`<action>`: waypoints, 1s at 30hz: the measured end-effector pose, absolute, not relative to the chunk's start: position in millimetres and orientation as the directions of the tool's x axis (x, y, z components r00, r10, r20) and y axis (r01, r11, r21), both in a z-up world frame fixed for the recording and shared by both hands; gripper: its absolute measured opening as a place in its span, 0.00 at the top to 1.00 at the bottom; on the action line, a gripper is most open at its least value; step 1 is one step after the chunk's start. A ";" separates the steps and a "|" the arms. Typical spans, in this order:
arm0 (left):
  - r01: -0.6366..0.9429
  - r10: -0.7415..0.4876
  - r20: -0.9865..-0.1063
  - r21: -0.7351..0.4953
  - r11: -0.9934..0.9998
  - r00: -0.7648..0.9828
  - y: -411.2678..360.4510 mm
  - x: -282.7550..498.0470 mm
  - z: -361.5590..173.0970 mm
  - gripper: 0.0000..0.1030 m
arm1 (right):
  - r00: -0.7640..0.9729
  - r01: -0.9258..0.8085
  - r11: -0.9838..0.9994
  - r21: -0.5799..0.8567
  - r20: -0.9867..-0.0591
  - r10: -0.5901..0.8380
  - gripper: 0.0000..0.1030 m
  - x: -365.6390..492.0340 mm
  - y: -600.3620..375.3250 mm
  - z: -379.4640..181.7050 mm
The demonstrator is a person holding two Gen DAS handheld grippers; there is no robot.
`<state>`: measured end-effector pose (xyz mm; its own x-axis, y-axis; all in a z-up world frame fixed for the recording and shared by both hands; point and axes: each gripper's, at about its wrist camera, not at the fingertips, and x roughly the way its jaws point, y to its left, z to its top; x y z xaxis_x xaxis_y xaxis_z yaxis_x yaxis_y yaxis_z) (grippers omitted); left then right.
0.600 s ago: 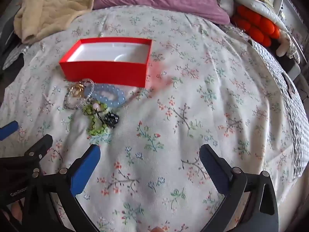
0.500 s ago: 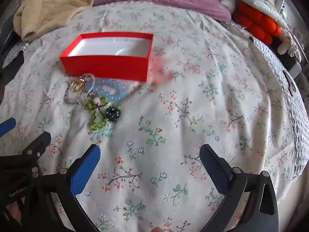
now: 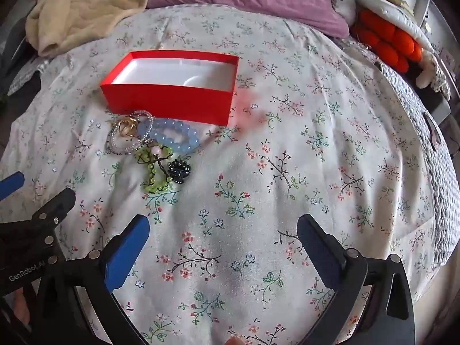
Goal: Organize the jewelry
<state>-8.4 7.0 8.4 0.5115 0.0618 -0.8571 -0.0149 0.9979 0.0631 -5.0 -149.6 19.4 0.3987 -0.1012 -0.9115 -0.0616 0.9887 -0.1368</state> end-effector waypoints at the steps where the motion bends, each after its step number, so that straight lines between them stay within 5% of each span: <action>1: -0.013 0.054 -0.861 0.055 0.998 0.505 7.8 -6.2 8.5 0.01 | 0.402 -0.066 0.988 -0.140 -0.910 -0.102 0.00 -8.5 -150.8 17.5; 30: -0.005 0.051 -0.866 0.056 0.998 0.497 9.1 -10.0 7.0 0.01 | 0.382 -0.066 0.989 -0.131 -0.919 -0.096 0.00 -9.1 -151.7 10.5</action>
<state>-10.0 9.1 7.0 0.4968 0.0511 -0.8664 -0.0052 0.9984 0.0558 -9.1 -151.7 10.5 0.3816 -0.0958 -0.9194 -0.0661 0.9892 -0.1305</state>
